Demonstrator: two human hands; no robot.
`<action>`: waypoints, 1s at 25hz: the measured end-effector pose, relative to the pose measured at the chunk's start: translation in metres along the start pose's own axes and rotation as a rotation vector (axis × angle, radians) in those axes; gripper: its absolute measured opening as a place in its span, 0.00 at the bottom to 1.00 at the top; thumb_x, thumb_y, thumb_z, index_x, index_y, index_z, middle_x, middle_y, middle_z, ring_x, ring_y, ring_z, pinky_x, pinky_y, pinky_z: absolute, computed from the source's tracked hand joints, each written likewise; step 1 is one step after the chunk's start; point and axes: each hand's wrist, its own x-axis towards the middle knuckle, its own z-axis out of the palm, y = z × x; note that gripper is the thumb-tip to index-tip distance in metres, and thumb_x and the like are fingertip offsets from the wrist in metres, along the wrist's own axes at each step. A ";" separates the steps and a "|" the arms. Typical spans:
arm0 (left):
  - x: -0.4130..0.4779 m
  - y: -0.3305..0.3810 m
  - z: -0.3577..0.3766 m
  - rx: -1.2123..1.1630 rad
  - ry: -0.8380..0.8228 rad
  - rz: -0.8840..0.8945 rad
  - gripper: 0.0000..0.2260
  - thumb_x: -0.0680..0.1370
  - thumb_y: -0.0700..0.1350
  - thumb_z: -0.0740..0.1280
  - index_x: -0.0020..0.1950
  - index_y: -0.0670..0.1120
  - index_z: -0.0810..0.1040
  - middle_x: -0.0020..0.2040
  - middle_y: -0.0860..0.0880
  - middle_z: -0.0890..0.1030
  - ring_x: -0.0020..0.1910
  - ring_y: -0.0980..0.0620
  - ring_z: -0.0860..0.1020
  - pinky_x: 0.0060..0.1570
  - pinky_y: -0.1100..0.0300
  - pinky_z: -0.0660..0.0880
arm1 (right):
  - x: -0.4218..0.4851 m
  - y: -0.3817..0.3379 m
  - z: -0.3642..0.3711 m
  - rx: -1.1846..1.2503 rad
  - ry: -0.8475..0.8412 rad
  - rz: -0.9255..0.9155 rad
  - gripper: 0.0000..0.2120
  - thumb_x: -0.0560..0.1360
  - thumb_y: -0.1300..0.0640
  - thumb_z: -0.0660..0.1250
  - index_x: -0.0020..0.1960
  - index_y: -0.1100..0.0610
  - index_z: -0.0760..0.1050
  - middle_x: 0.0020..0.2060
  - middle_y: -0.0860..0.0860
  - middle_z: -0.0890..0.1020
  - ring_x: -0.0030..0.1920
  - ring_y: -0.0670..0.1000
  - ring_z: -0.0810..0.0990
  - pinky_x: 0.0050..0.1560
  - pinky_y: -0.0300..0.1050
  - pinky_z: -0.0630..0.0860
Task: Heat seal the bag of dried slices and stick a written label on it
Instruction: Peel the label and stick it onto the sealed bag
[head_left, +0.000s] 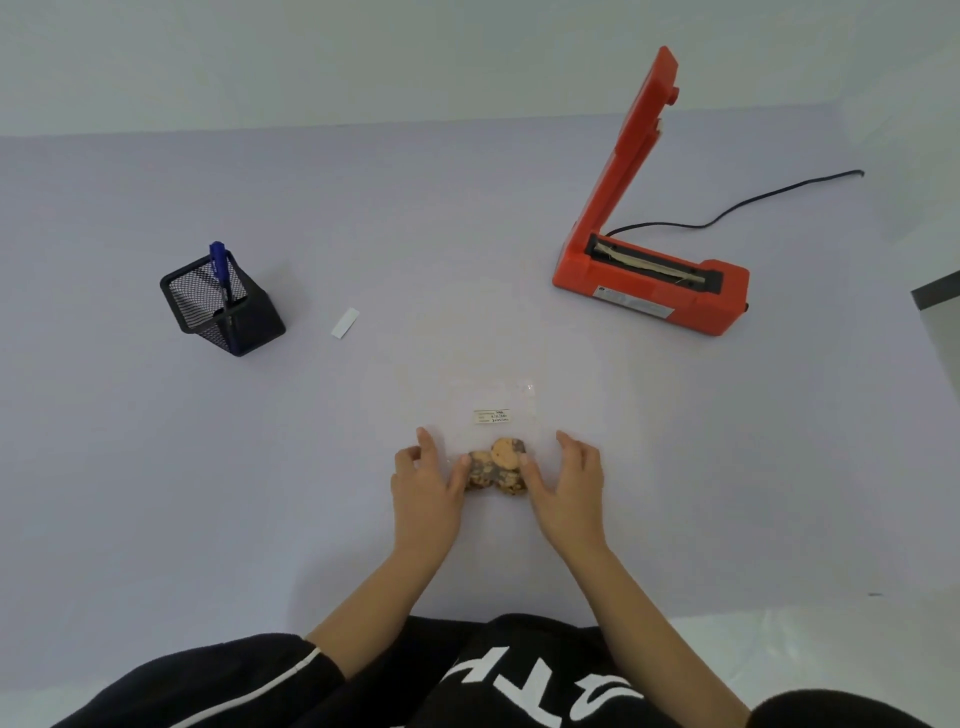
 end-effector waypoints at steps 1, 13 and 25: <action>-0.001 0.000 0.003 -0.048 -0.018 -0.014 0.30 0.79 0.52 0.61 0.76 0.42 0.53 0.63 0.39 0.68 0.57 0.43 0.71 0.56 0.57 0.68 | -0.004 -0.001 0.005 0.016 -0.059 0.010 0.30 0.74 0.51 0.67 0.70 0.61 0.61 0.64 0.57 0.65 0.64 0.54 0.66 0.65 0.45 0.66; 0.099 0.067 -0.071 -0.339 0.151 0.072 0.26 0.78 0.47 0.64 0.73 0.42 0.62 0.52 0.47 0.68 0.50 0.51 0.72 0.50 0.63 0.66 | 0.094 -0.121 0.014 0.193 -0.021 -0.159 0.33 0.72 0.60 0.71 0.72 0.60 0.60 0.63 0.56 0.64 0.59 0.49 0.69 0.60 0.39 0.67; 0.294 0.119 -0.121 -0.346 0.231 0.061 0.24 0.78 0.50 0.65 0.71 0.40 0.66 0.60 0.41 0.73 0.48 0.53 0.71 0.50 0.64 0.64 | 0.281 -0.213 0.057 0.189 -0.039 -0.214 0.32 0.74 0.57 0.69 0.72 0.61 0.58 0.65 0.56 0.63 0.65 0.52 0.67 0.61 0.36 0.64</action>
